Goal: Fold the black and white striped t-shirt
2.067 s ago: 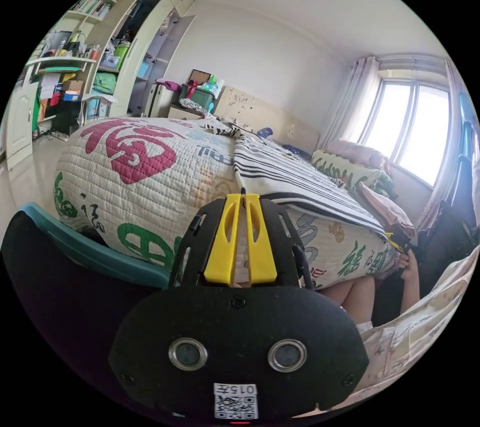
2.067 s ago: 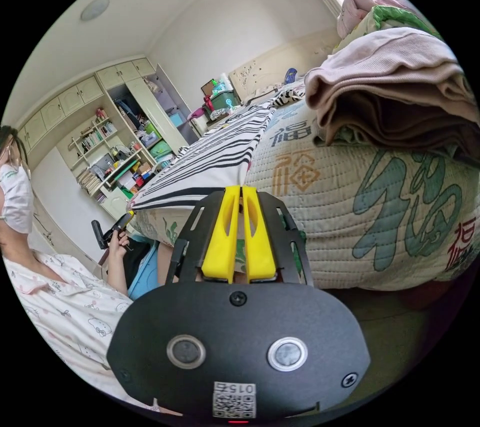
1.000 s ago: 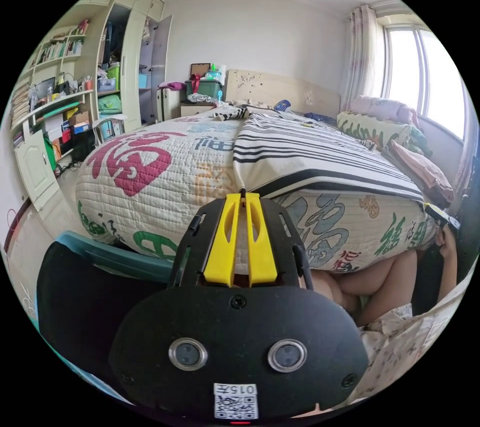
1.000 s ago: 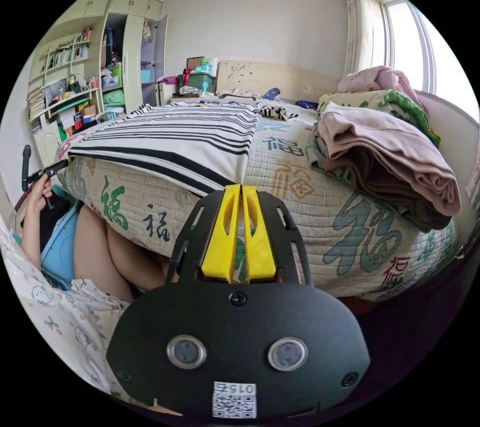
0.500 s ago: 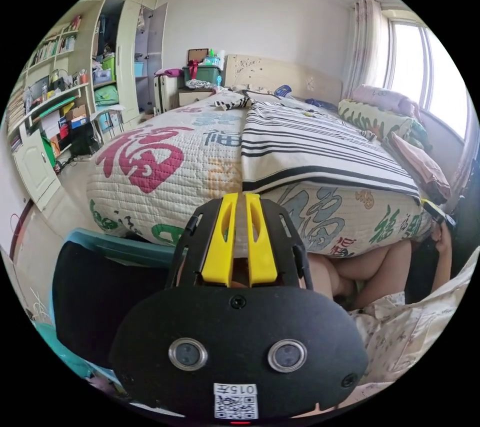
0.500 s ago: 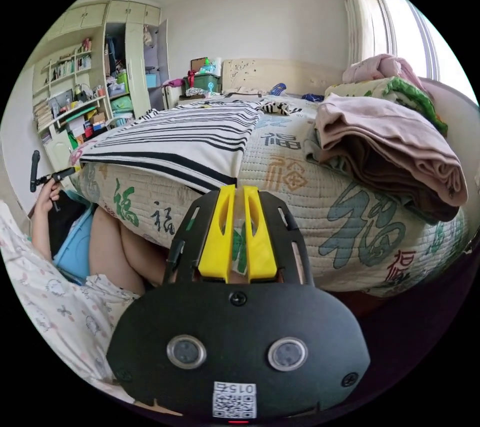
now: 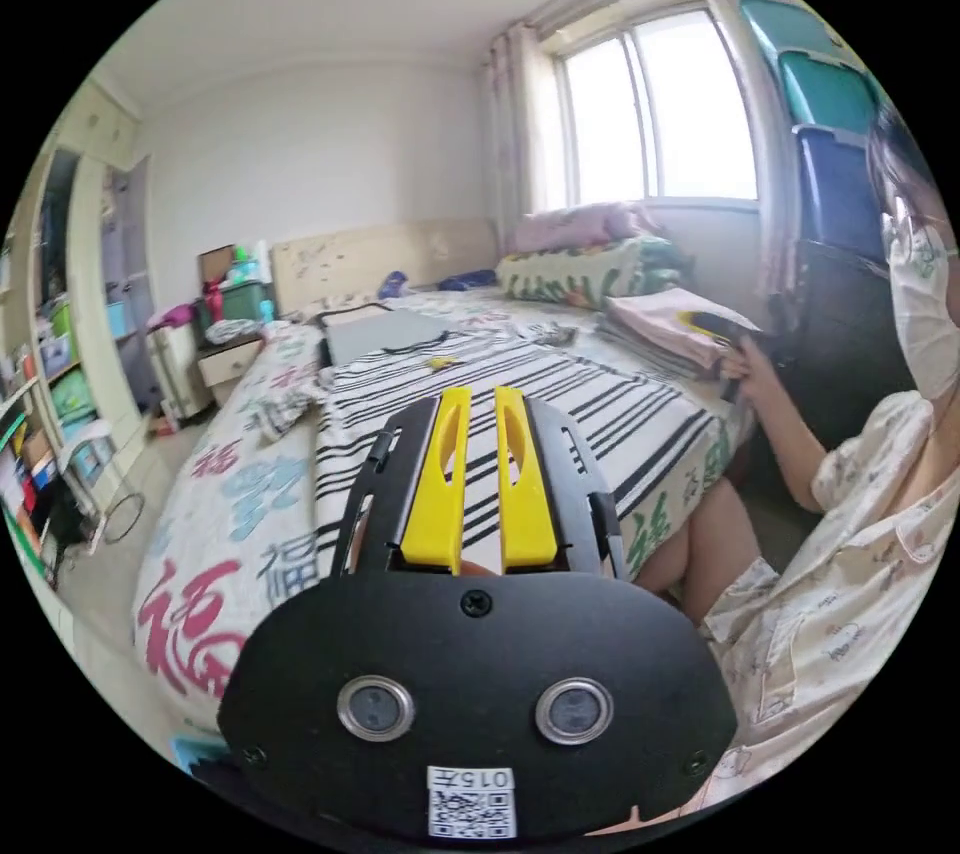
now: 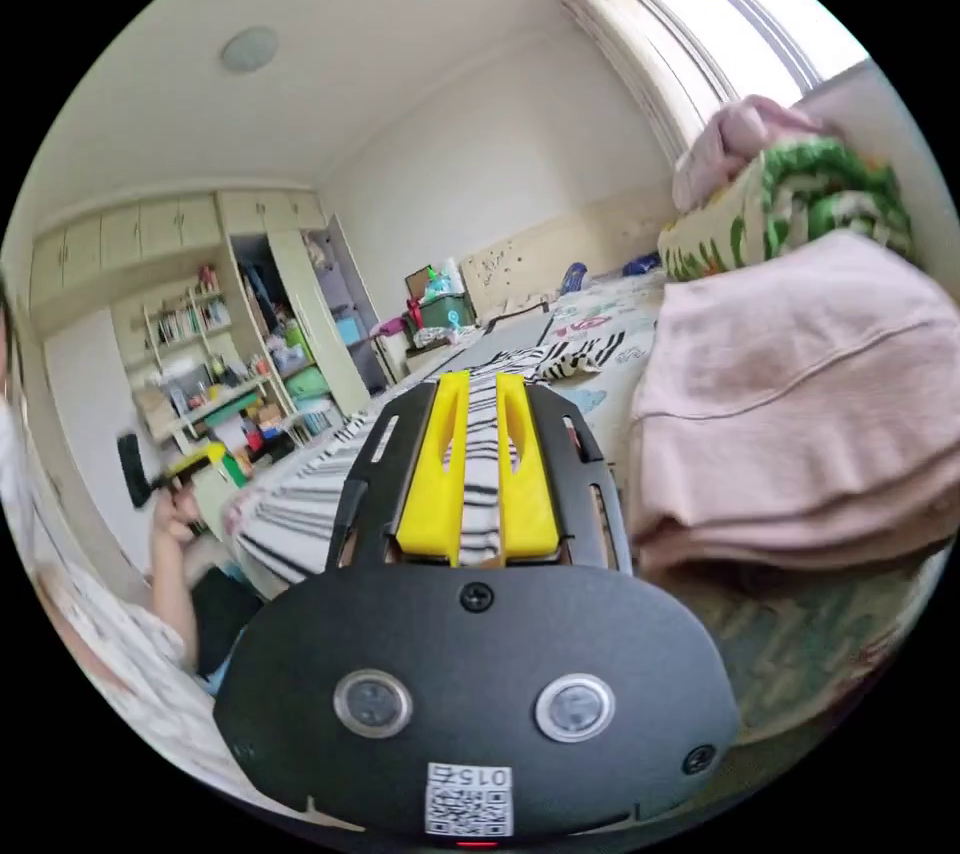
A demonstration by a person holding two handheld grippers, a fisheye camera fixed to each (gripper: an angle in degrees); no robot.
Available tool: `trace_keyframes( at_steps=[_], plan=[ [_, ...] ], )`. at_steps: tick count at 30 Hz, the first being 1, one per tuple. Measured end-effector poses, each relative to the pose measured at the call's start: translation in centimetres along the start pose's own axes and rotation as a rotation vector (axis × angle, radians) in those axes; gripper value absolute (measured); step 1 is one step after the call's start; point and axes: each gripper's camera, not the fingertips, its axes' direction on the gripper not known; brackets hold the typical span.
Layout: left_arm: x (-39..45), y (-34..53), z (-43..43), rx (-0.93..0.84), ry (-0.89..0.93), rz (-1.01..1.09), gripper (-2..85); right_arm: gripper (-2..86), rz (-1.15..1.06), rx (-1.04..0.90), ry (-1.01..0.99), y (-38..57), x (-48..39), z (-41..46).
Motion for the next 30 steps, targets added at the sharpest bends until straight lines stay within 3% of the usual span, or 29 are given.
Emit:
trace_keyframes(
  at_steps=[2,4,11,15,23,30],
  plan=[
    [1.3,-1.5,4.2,-0.102,0.090,0.042,4.7,6.9,0.184,-0.042,-0.077,-5.0,3.5,3.8],
    [4.0,-2.7,9.6,-0.265,0.154,0.134,4.4,7.3,0.397,-0.068,0.034,-10.6,6.4,7.7],
    [9.8,-4.8,16.4,-0.409,0.113,0.234,2.3,12.0,0.549,-0.143,0.030,-23.6,7.8,15.4],
    [12.3,-6.6,19.0,-0.473,0.083,0.274,1.6,13.6,0.713,-0.007,-0.019,-29.0,9.2,15.4],
    [17.4,-20.8,28.5,-0.419,0.142,0.345,1.3,3.1,0.608,-0.039,0.164,-36.1,4.8,17.3],
    [22.3,-42.1,54.8,-0.354,0.087,0.184,2.0,0.8,0.626,-0.021,0.060,-38.2,1.5,15.5]
  ],
)
